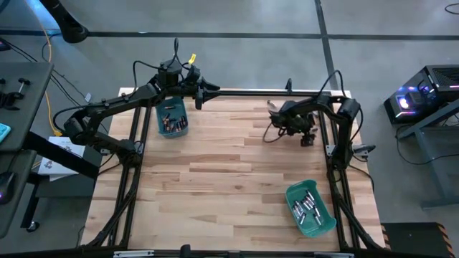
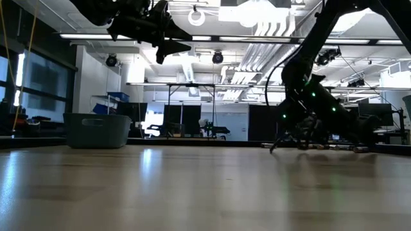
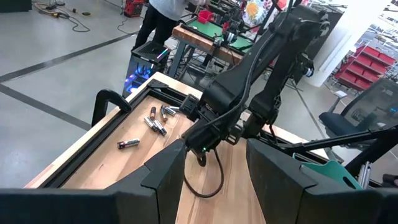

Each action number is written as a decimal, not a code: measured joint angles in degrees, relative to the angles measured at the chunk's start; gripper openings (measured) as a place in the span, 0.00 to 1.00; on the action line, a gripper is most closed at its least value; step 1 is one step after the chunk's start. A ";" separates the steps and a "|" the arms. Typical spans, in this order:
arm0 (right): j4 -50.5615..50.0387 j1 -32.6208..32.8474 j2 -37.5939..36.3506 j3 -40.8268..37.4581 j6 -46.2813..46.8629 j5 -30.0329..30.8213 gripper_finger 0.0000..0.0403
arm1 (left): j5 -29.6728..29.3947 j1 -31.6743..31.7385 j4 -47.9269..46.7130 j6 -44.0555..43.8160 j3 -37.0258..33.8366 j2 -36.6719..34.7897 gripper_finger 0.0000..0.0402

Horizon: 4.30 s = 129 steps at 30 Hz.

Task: Sort batteries
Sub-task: Put the black battery into the blue bin

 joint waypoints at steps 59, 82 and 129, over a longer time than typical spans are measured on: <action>68.82 9.55 -7.76 48.14 30.11 -46.72 0.05 | 3.43 7.34 -2.50 4.04 0.02 -11.78 0.49; 65.97 11.76 -6.03 48.12 30.18 -45.32 0.05 | 2.55 0.19 0.03 4.55 -0.02 -9.27 0.37; 37.49 -0.72 -17.82 48.88 14.77 -49.67 0.50 | -27.17 5.97 -60.14 -38.02 -14.18 -8.64 0.10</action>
